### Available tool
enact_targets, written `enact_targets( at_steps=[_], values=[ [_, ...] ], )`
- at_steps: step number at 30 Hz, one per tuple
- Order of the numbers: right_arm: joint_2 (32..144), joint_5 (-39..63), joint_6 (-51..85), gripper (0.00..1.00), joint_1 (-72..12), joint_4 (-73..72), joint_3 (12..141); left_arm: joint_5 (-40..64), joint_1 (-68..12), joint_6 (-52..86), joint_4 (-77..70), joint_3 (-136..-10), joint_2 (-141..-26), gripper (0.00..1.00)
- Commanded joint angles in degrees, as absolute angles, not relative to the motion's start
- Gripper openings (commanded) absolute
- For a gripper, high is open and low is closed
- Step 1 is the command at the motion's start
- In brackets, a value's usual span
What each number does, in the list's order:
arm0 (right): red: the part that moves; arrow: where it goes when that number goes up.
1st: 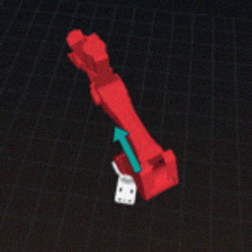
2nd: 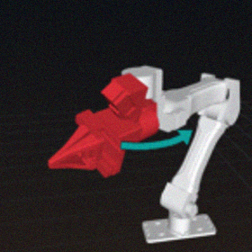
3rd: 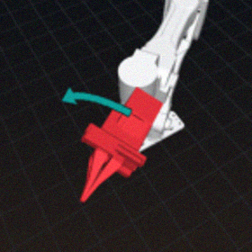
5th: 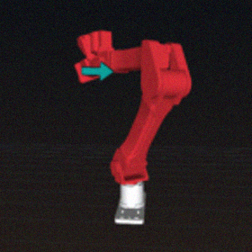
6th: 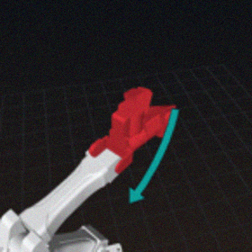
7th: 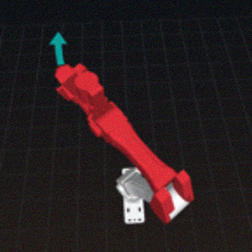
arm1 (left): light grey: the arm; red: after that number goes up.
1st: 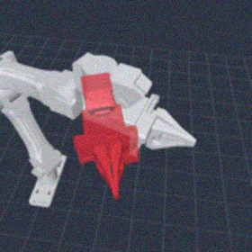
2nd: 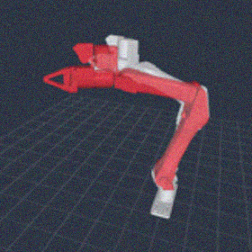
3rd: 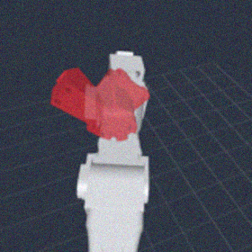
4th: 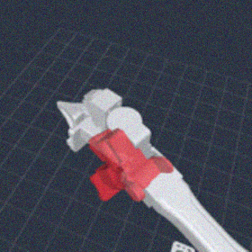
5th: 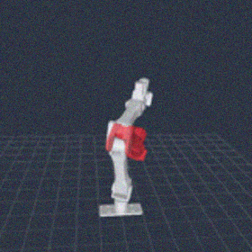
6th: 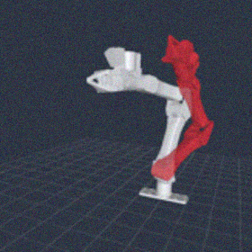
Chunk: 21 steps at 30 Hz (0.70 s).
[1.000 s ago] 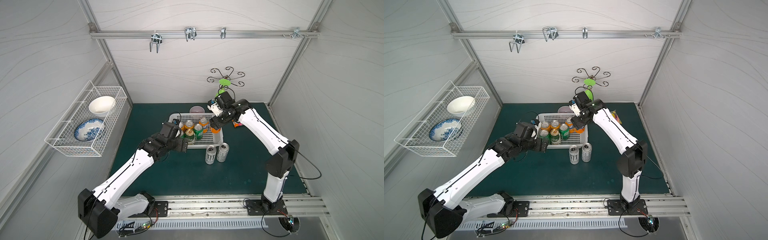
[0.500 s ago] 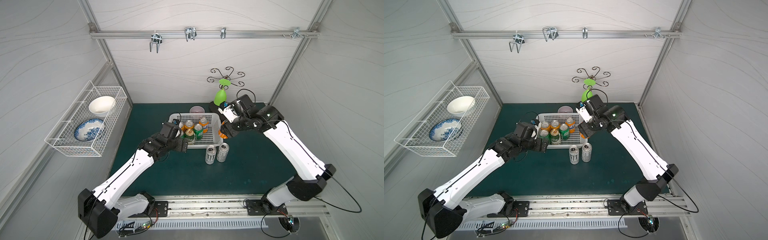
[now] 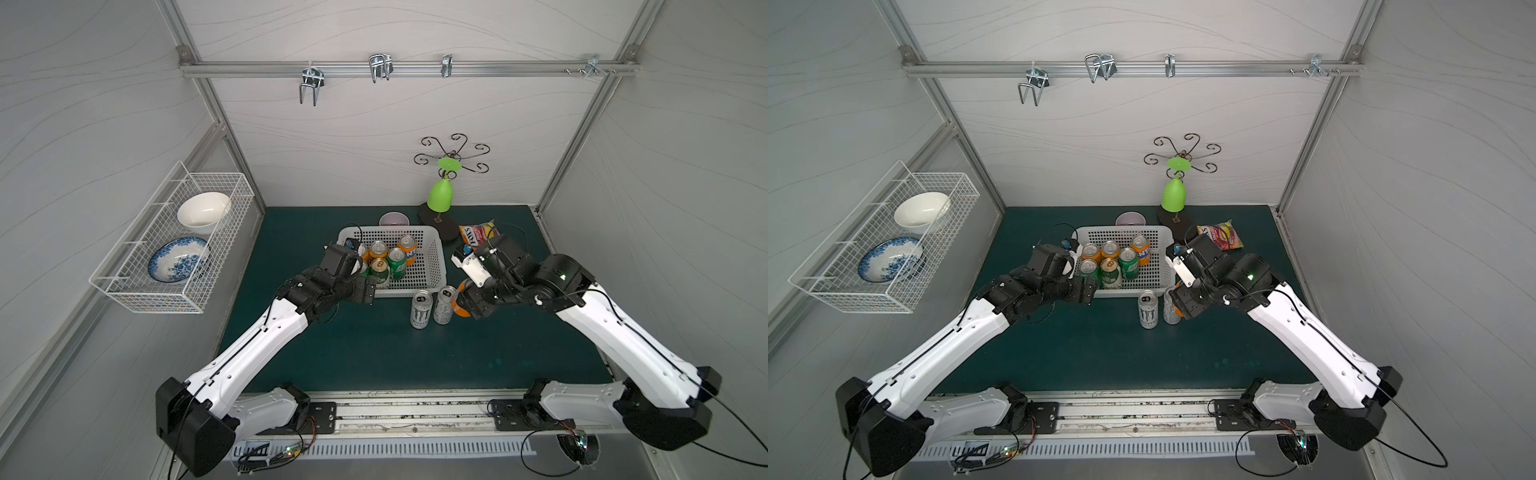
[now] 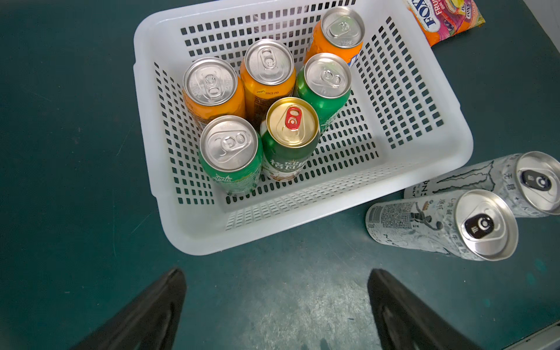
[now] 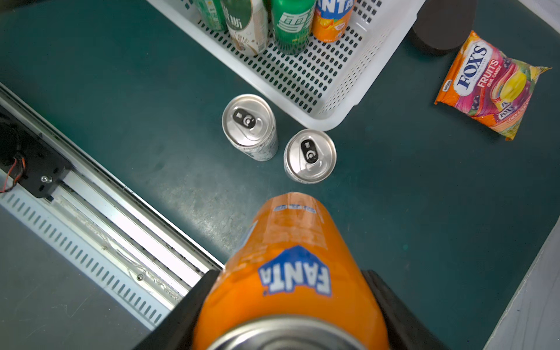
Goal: Take out the drinks from the basket
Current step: Pick up the drink from the basket, then place the drink at the center of the board.
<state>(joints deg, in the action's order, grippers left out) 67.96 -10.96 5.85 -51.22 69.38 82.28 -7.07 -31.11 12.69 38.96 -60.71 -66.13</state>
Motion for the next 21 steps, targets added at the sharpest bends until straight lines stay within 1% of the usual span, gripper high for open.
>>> enact_targets(
  at_steps=[1,6,12,21],
  values=[
    [65.5,-15.7,9.4,0.55,-54.0,62.9,79.0,-7.4,-30.9,12.8,37.3,-61.8,-66.6,0.98],
    [63.5,-16.5,11.5,0.56,-55.7,57.9,72.3,-7.3,-30.9,12.9,37.3,-61.8,-66.6,0.98],
    [62.5,-16.0,13.1,0.56,-55.9,51.9,65.6,-7.4,-30.9,12.8,37.4,-61.8,-66.6,0.98],
    [64.9,-15.0,16.0,0.56,-55.9,45.7,58.3,-7.5,-30.9,12.8,37.6,-61.8,-66.8,0.98]
  ],
)
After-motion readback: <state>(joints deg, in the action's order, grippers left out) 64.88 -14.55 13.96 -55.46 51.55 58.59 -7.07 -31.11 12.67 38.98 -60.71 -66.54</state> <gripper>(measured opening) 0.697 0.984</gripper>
